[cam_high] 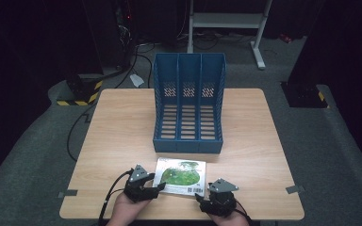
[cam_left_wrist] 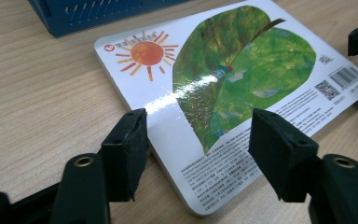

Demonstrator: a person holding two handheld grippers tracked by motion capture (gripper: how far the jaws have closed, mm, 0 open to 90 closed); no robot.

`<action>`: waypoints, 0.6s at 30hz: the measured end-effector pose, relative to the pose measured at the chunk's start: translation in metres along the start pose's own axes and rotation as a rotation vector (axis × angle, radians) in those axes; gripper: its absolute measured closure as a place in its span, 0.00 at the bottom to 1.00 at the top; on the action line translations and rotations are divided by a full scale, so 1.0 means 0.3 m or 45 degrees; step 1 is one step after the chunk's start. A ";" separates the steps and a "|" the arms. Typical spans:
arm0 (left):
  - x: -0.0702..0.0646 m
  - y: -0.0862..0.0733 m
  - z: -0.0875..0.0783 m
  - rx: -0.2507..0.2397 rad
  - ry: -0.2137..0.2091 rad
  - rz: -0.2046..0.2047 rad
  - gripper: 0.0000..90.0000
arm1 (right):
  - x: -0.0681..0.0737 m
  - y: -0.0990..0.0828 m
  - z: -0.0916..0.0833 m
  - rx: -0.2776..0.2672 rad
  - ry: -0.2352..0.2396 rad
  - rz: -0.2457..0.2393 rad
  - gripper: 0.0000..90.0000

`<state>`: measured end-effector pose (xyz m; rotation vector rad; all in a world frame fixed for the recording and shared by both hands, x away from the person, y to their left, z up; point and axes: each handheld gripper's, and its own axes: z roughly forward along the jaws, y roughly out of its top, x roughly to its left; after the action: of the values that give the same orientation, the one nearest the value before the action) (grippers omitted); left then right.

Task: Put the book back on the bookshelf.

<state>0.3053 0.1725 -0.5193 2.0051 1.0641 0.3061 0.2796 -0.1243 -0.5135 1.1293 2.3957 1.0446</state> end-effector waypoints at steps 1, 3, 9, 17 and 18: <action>0.000 0.001 0.000 -0.001 -0.003 -0.001 0.42 | 0.004 -0.002 0.004 0.011 0.000 0.004 0.37; 0.003 0.002 0.001 -0.003 -0.018 -0.013 0.43 | 0.006 -0.005 0.013 0.023 -0.011 -0.010 0.38; -0.021 0.007 0.013 0.006 -0.052 0.012 0.45 | -0.011 -0.010 0.018 0.035 -0.023 0.007 0.40; -0.027 0.009 0.023 0.013 -0.012 0.027 0.46 | -0.044 -0.013 0.009 0.034 -0.029 0.027 0.41; -0.026 0.010 0.022 0.007 -0.010 0.020 0.45 | -0.044 -0.013 0.009 0.027 -0.029 0.017 0.41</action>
<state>0.3058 0.1620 -0.5199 2.0193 1.0459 0.3038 0.2876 -0.1346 -0.5187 1.1594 2.3904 1.0068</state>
